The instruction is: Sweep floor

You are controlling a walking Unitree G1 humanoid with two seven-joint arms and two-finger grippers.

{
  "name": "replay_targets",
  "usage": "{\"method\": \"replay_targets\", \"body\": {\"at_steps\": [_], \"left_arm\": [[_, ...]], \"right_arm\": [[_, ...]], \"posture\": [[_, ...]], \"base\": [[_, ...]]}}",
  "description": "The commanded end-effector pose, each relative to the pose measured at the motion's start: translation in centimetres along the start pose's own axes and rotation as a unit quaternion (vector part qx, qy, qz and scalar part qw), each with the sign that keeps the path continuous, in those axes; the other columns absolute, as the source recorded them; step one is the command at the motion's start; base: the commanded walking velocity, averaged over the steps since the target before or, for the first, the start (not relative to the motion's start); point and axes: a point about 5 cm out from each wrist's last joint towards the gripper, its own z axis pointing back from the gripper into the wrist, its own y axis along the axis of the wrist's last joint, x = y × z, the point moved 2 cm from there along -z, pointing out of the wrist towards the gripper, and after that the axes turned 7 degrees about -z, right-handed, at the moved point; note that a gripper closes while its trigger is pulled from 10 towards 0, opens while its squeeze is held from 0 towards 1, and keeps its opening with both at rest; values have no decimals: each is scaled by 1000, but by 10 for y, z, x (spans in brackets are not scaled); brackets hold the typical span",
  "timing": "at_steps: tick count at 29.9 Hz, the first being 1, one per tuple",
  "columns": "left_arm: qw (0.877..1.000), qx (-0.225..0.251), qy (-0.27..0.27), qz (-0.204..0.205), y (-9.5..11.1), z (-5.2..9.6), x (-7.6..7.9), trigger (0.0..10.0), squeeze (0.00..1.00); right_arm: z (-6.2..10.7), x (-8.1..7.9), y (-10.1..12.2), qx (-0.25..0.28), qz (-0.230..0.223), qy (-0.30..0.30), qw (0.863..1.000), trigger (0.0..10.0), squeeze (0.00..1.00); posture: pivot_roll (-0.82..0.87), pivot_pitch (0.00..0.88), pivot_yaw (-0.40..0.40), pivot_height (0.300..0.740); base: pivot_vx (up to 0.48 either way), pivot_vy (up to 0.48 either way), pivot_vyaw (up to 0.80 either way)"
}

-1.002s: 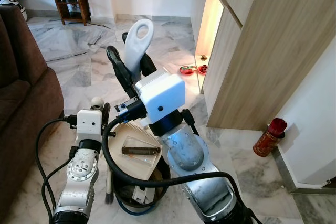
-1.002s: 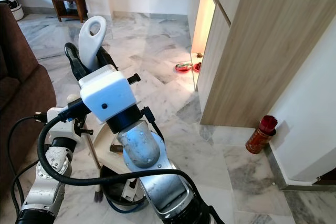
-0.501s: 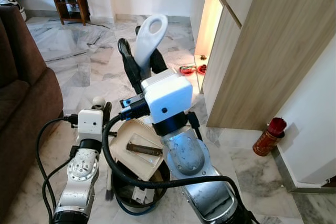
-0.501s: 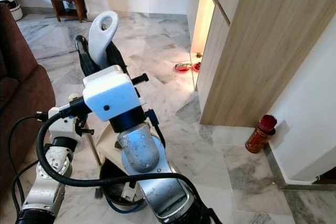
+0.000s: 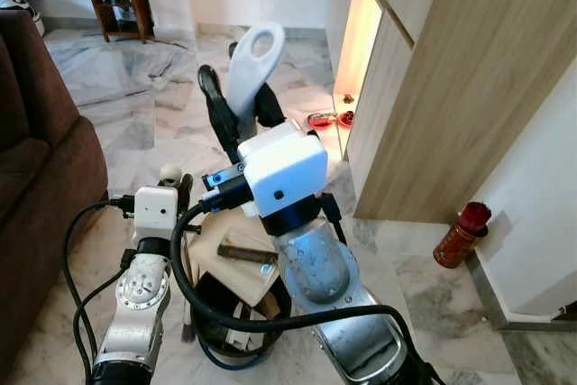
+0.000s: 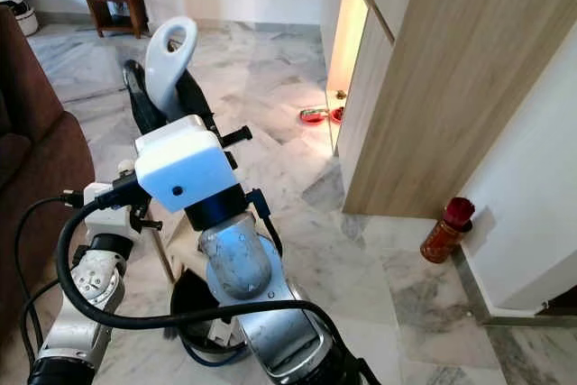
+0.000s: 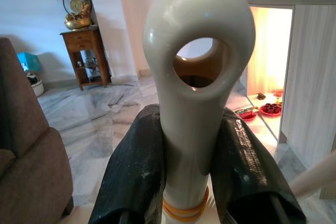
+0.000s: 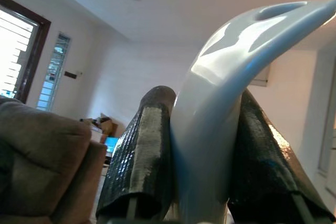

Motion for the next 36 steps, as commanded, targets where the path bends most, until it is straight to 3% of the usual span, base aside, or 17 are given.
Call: {"method": "replay_targets", "body": {"at_steps": [1, 12, 36], "left_arm": [[1000, 28, -2, -5, 10, -6, 0, 10000, 0], [1000, 28, -3, -4, 10, -5, 1, 10000, 0], [1000, 28, -5, -4, 10, -5, 1, 10000, 0]], "right_arm": [[-9, -8, 24, 48, -39, -7, 998, 10000, 0], [-9, -2, 30, 67, -29, -25, 997, 10000, 0], [-8, 7, 44, 122, 40, -57, 990, 10000, 0]], "posture": [[-77, 24, -49, 740], [-78, 25, -49, 740], [-75, 27, -50, 740]], "base": [[0, 0, 0], [0, 0, 0], [0, 0, 0]]}}
